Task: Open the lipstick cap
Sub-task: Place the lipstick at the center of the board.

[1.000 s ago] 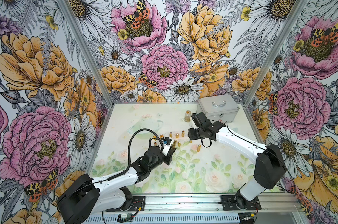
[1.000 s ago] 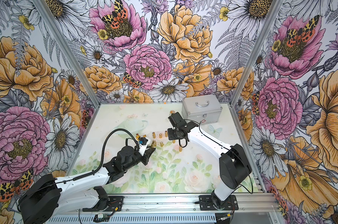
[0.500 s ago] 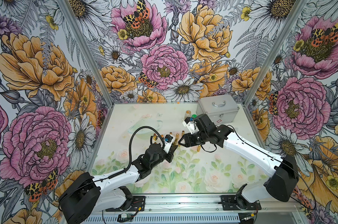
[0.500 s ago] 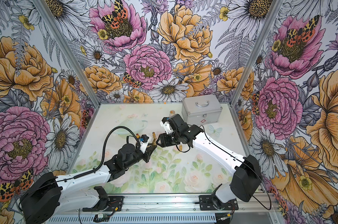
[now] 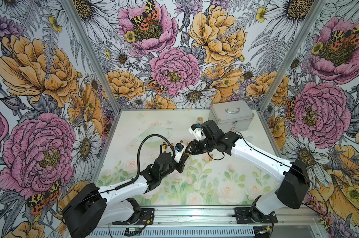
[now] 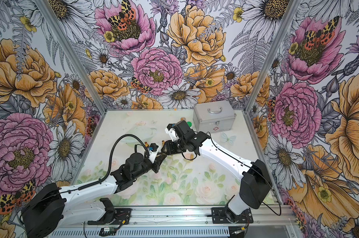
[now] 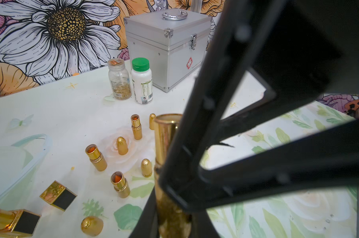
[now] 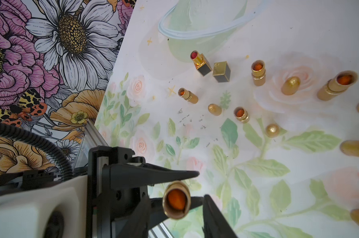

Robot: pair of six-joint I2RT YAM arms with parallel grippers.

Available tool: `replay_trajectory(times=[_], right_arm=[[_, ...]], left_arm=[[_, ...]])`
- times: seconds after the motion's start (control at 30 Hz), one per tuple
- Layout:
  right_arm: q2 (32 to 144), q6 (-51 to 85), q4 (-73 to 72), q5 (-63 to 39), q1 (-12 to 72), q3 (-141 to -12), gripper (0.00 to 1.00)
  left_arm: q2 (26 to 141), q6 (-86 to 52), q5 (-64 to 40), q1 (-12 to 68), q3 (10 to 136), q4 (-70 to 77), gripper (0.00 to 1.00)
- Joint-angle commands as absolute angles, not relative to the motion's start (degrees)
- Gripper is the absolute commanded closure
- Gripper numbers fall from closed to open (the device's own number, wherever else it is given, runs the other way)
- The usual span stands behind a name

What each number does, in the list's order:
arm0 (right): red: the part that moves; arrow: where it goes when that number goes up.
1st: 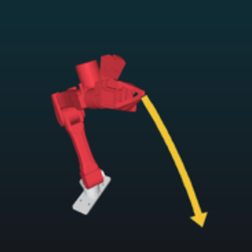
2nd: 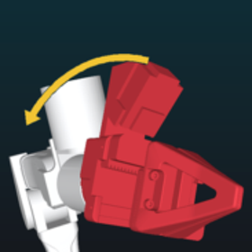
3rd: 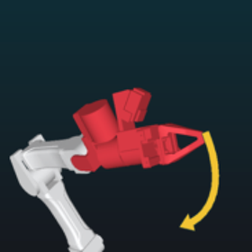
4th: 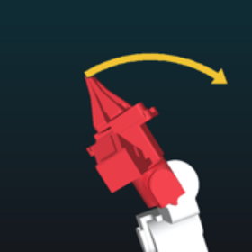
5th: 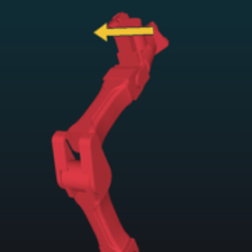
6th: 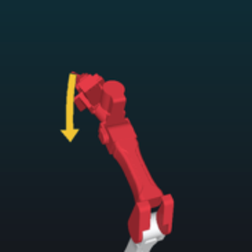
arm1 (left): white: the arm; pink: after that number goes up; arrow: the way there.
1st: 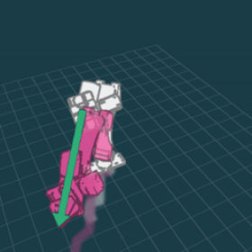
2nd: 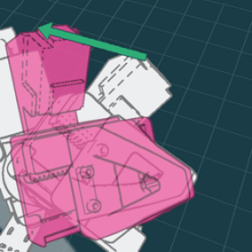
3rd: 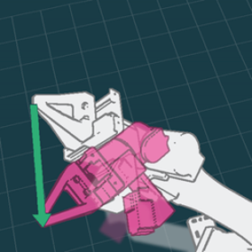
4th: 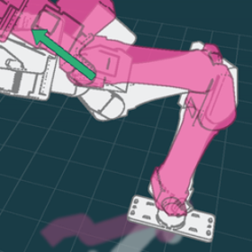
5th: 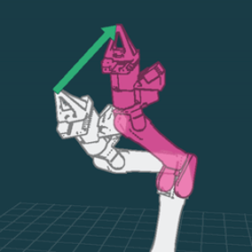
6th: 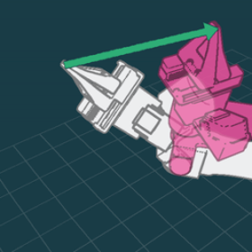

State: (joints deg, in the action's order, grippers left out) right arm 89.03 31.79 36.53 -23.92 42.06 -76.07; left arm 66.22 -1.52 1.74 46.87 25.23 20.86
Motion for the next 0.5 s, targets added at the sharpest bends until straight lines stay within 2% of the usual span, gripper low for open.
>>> replay_trajectory(times=[0.0,0.3,0.47], right_arm=[[90.38,31.90,34.90,-24.54,42.54,-77.78,0.60],[92.27,31.63,34.89,-24.10,43.06,-77.52,0.65],[92.37,31.51,34.89,-23.27,43.05,-77.51,0.71]], left_arm=[[65.49,-0.75,2.02,47.39,26.54,21.97,1.00],[65.88,-0.59,2.38,47.38,26.81,22.02,1.00],[65.93,-0.49,2.46,47.41,26.79,21.93,1.00]])
